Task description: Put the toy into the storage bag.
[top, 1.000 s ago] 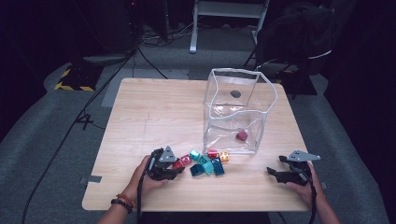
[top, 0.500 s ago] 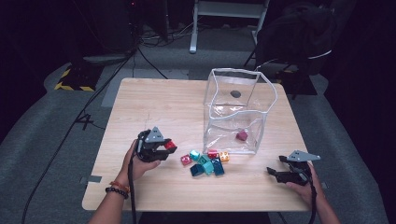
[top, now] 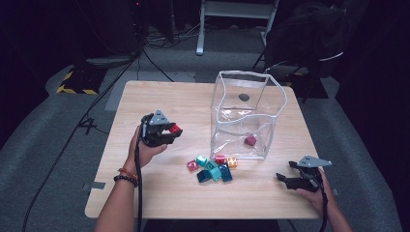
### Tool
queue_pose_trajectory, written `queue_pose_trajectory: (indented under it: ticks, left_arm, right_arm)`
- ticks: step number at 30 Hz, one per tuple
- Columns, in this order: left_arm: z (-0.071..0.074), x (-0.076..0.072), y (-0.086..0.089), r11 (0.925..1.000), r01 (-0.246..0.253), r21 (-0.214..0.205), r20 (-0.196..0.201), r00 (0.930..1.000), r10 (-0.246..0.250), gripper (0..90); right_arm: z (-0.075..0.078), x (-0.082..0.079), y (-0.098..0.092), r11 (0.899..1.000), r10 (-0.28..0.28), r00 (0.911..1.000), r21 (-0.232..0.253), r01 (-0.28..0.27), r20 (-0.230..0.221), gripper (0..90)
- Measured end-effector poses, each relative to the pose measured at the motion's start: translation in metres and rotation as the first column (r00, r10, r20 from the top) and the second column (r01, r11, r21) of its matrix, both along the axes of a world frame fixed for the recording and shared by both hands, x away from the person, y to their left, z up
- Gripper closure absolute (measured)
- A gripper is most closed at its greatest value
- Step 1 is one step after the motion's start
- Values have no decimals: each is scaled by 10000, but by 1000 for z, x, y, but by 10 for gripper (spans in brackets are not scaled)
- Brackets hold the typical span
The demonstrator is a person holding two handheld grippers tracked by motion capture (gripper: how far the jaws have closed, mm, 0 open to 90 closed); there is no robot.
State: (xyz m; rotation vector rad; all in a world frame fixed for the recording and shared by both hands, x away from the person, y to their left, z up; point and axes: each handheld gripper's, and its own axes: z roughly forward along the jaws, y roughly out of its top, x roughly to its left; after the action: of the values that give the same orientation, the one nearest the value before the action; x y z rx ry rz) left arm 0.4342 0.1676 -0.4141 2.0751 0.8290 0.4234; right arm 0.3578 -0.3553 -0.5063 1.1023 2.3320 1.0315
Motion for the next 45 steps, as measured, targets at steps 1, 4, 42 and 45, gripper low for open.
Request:
queue_pose_trajectory:
  ticks: [1, 4, 42, 45]
  left_arm:
    - [3, 3, -1, 10000, -35, -6, 11, 10000, 35, 588]
    - [10, 14, -3, 9998, -176, 70, 93, 9998, 175, 589]
    - [110, 55, -84, 9995, 218, -217, 1417, 9897, -185, 590]
    - [117, 54, -91, 9989, 399, -254, 1538, 9875, -355, 589]
  right_arm:
    - [0, 0, 0, 10000, 4, 10000, 0, -4, 4, 205]
    - [0, 0, 0, 10000, 5, 10000, -1, -5, 3, 205]
    - [0, 0, 0, 10000, -4, 10000, 3, 4, 19, 206]
    - [0, 0, 0, 10000, -1, 10000, 5, 1, 21, 206]
